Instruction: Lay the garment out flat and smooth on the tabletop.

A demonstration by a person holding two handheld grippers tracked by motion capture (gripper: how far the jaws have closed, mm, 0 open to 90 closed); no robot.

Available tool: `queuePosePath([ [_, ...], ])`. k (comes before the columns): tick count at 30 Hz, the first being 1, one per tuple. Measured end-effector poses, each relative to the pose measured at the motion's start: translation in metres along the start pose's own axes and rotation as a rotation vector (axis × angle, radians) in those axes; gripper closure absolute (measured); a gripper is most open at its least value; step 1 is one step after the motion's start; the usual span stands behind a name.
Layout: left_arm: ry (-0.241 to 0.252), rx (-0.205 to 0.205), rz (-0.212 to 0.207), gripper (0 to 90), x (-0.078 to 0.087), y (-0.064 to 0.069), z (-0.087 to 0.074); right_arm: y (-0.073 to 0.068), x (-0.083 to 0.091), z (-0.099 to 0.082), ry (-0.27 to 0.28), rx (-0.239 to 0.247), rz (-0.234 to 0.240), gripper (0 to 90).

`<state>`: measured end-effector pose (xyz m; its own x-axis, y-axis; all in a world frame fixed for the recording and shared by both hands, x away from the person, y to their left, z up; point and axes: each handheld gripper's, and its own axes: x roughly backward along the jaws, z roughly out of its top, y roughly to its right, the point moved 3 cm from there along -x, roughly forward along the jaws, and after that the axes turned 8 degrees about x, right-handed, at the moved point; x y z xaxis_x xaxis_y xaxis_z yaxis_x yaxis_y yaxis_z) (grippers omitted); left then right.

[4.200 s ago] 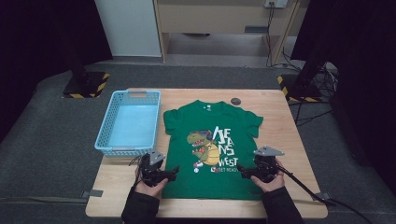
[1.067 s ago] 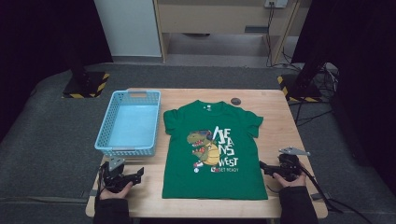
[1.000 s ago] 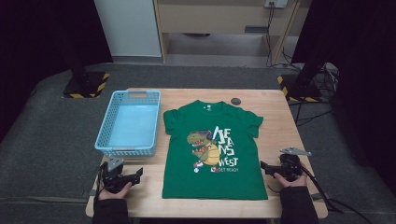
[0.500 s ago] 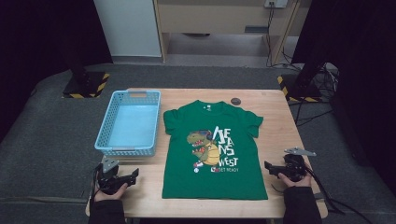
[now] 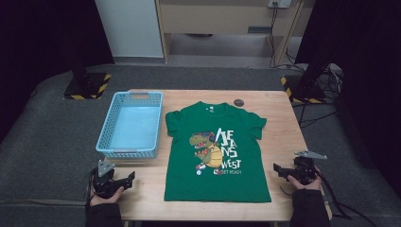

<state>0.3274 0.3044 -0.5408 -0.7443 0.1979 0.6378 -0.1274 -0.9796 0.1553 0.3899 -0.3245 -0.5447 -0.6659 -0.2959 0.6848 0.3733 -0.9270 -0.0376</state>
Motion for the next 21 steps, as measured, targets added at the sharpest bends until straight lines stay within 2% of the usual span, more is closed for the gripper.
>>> queuePosePath([
  [8,0.002,-0.001,0.018,7.6,0.003,-0.006,-0.002,0.007,0.002,-0.003,-0.003,-0.005,-0.006,2.8],
  [13,-0.005,-0.011,0.014,7.6,0.002,-0.006,-0.002,0.011,0.003,-0.006,-0.008,-0.010,-0.007,2.7],
  [21,0.009,0.000,0.035,7.5,0.007,-0.015,-0.003,0.017,0.004,-0.009,-0.011,-0.015,-0.011,2.6],
])
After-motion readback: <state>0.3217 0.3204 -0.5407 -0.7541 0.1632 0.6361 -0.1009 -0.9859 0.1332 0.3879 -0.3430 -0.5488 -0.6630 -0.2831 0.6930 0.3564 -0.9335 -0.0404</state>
